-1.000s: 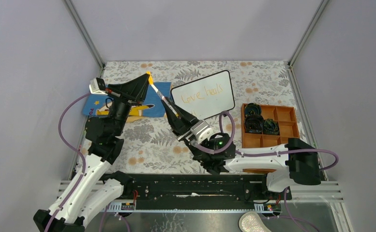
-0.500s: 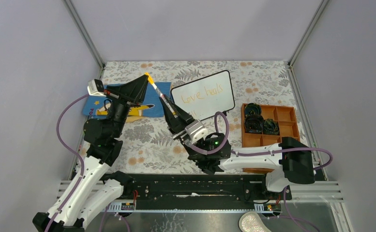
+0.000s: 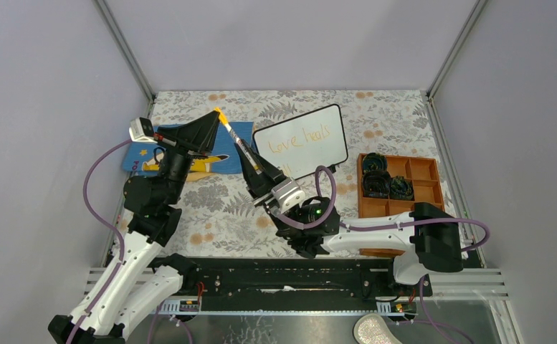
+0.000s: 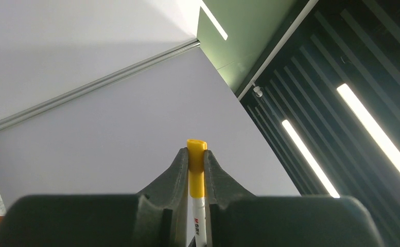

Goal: Write a sentence on the whiteboard
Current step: Close the whiteboard marker at the center of the board.

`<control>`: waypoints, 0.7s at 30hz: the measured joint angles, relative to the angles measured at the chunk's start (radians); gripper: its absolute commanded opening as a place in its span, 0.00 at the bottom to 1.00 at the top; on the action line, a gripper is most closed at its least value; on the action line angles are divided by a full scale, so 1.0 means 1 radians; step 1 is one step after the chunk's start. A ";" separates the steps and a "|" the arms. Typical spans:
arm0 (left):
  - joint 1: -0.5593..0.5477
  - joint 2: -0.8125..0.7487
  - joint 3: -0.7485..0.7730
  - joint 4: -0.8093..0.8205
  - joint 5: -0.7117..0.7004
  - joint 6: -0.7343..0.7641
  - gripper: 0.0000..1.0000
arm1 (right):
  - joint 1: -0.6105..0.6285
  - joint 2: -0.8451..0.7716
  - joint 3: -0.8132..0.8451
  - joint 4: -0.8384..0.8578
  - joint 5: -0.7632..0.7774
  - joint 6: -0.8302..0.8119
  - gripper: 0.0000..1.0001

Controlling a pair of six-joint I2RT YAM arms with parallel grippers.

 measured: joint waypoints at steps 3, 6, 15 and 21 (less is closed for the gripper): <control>0.000 0.000 0.000 0.000 0.003 0.003 0.00 | 0.000 0.001 0.000 0.003 0.000 -0.002 0.00; 0.000 0.008 0.008 0.003 0.007 0.006 0.00 | 0.000 0.005 0.009 0.005 0.001 -0.009 0.00; -0.001 0.016 0.026 0.005 0.012 0.015 0.00 | -0.004 0.038 0.056 0.019 0.007 -0.020 0.00; -0.001 0.031 0.040 0.012 0.009 0.022 0.00 | -0.019 0.042 0.068 0.022 0.002 0.029 0.00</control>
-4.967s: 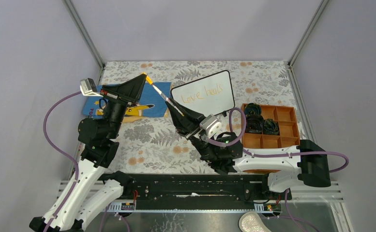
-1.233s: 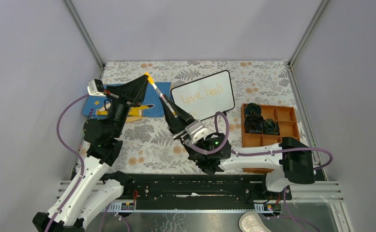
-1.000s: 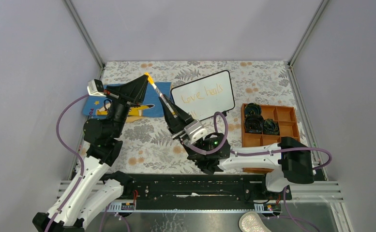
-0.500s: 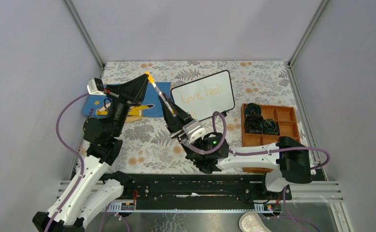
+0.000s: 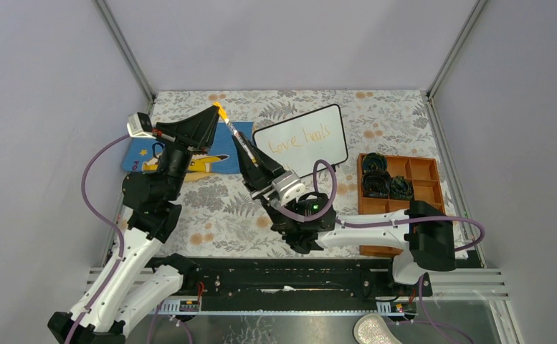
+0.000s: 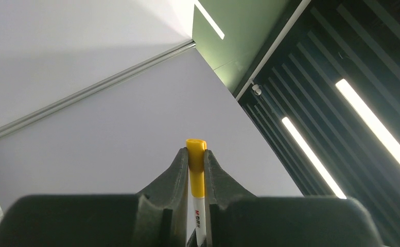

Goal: Write a sentence on the whiteboard
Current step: Close the whiteboard marker at the center of the board.

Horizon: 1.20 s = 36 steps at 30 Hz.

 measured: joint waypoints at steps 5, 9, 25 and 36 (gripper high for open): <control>0.000 0.001 0.004 0.003 -0.008 0.014 0.00 | -0.008 0.000 0.000 0.001 -0.010 0.034 0.00; 0.000 -0.004 0.013 -0.010 -0.010 0.034 0.10 | -0.011 0.000 0.000 0.004 -0.018 0.050 0.00; -0.018 -0.007 0.027 -0.043 0.052 0.081 0.36 | -0.030 -0.006 -0.001 0.003 -0.023 0.057 0.00; -0.019 -0.006 0.036 -0.056 0.069 0.114 0.73 | -0.033 -0.033 -0.028 0.003 -0.025 0.077 0.00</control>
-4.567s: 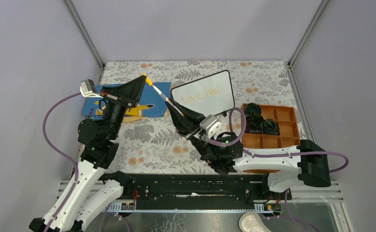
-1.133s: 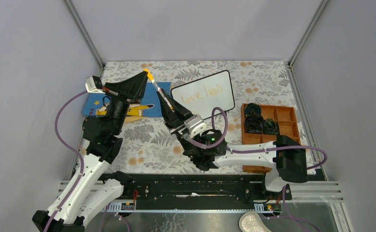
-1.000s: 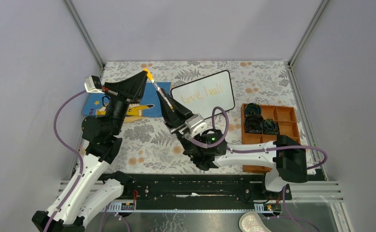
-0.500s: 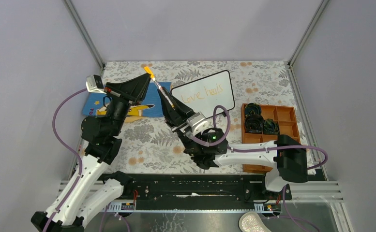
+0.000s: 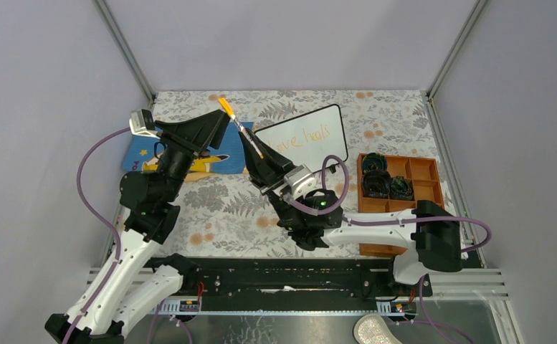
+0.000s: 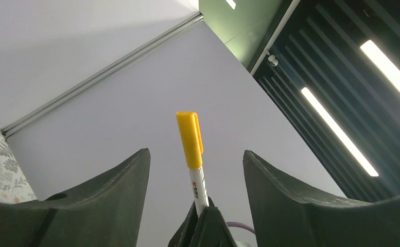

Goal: Write a sentence on the whiteboard
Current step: Close the whiteboard marker at the center of the board.

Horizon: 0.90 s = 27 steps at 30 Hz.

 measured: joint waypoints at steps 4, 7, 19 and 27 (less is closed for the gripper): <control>0.000 0.007 0.028 -0.018 -0.014 0.023 0.73 | 0.000 -0.044 -0.042 -0.009 -0.019 0.033 0.00; 0.000 0.021 0.050 -0.015 -0.022 0.038 0.69 | -0.001 -0.086 -0.072 -0.016 -0.043 0.064 0.00; 0.000 0.076 0.060 0.018 -0.012 0.040 0.63 | -0.005 -0.141 -0.109 -0.049 -0.069 0.129 0.00; 0.000 0.076 0.060 0.052 0.004 0.040 0.58 | -0.005 -0.141 -0.111 -0.070 -0.069 0.139 0.00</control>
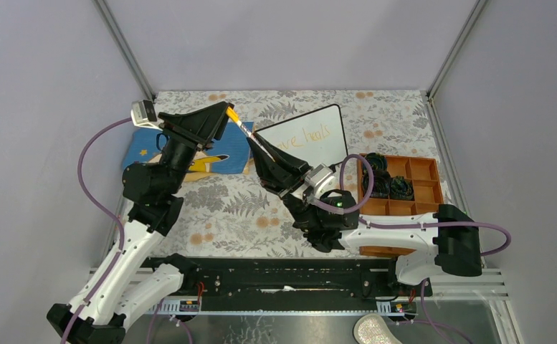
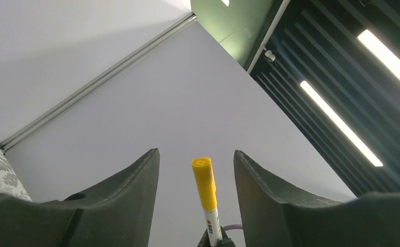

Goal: Write a sentence on the whiteboard
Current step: Close the whiteboard marker at the center of the board.

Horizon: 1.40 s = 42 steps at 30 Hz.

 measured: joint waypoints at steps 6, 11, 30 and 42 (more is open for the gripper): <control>0.000 0.006 0.000 0.012 0.008 0.001 0.41 | 0.000 0.000 0.000 -0.012 0.000 0.002 0.00; 0.000 0.008 0.000 0.013 0.015 -0.001 0.22 | 0.000 0.000 0.000 -0.014 0.000 0.001 0.00; -0.068 0.009 -0.008 0.037 -0.055 -0.018 0.00 | 0.001 0.017 0.003 0.003 0.014 -0.017 0.00; -0.161 0.008 -0.048 0.083 -0.212 -0.007 0.00 | 0.008 0.042 0.019 0.031 0.038 -0.034 0.00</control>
